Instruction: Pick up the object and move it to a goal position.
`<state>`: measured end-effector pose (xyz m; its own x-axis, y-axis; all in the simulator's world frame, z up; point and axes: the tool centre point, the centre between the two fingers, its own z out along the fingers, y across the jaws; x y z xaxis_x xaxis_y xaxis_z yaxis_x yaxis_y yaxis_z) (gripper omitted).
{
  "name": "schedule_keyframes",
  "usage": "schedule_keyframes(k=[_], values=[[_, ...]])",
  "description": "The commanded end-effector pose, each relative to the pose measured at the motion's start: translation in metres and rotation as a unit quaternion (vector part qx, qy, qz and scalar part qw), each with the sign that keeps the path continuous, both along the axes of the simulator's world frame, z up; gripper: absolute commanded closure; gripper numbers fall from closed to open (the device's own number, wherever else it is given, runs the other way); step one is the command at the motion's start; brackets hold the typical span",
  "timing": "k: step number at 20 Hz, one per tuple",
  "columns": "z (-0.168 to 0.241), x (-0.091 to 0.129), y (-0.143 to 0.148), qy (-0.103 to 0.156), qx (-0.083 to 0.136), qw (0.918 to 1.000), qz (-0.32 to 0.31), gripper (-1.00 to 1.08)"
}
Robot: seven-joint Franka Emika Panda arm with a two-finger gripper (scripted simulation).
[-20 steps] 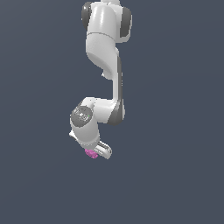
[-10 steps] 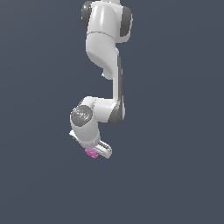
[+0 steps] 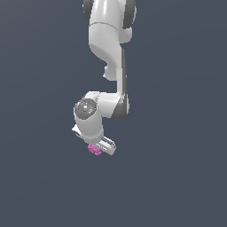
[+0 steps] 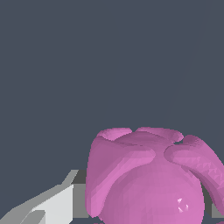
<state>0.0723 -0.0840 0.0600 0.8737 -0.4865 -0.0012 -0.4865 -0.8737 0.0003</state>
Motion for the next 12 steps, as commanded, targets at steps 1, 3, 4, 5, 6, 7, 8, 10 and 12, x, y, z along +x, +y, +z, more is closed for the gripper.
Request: schedule_keyframes(k=[1, 3, 4, 5, 6, 7, 8, 10, 12], values=[[0.009, -0.008, 0.005, 0.000, 0.000, 1.0000, 0.000, 1.08], [0.018, -0.016, 0.009, 0.000, 0.000, 1.0000, 0.000, 1.08], [0.023, -0.020, 0.012, -0.001, 0.000, 1.0000, 0.000, 1.08], [0.029, -0.025, 0.014, -0.001, 0.000, 1.0000, 0.000, 1.08], [0.034, -0.030, 0.017, -0.001, 0.000, 1.0000, 0.000, 1.08], [0.040, -0.035, 0.020, -0.001, 0.000, 1.0000, 0.000, 1.08], [0.046, -0.040, 0.023, -0.001, 0.000, 1.0000, 0.000, 1.08], [0.059, -0.051, 0.029, -0.001, 0.001, 1.0000, 0.000, 1.08], [0.070, -0.061, 0.035, -0.001, 0.001, 1.0000, 0.000, 1.08]])
